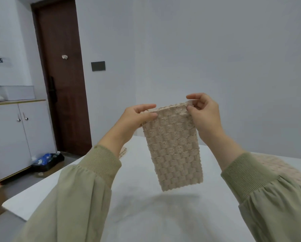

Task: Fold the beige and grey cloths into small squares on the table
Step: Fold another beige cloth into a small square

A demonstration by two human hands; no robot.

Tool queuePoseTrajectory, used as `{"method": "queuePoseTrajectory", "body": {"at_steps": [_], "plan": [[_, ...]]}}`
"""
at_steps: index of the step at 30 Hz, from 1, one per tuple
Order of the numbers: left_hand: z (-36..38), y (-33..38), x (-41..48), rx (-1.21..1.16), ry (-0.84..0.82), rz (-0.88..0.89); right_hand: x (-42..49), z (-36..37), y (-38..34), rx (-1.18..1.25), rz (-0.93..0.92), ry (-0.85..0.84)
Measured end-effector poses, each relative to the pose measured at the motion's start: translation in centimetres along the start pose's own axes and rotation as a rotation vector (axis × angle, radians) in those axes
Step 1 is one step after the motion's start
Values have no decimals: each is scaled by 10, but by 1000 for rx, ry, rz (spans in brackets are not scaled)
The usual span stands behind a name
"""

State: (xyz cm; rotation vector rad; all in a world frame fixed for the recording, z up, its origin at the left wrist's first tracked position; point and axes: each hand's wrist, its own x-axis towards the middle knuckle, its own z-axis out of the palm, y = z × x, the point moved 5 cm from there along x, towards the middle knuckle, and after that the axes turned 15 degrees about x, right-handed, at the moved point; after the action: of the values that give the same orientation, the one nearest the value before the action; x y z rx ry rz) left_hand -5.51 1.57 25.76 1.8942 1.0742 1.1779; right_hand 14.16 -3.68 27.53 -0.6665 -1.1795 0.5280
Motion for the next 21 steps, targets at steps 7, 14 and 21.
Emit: {"method": "queuePoseTrajectory", "body": {"at_steps": [7,14,21], "plan": [[13,1,-10,-85,40,-64,-7,1,-12,-84,-98,44],[17,12,-17,49,216,48,-19,4,20,162,532,-63],[18,6,-21,19,247,28,-21,0,22,133,373,-99]]}}
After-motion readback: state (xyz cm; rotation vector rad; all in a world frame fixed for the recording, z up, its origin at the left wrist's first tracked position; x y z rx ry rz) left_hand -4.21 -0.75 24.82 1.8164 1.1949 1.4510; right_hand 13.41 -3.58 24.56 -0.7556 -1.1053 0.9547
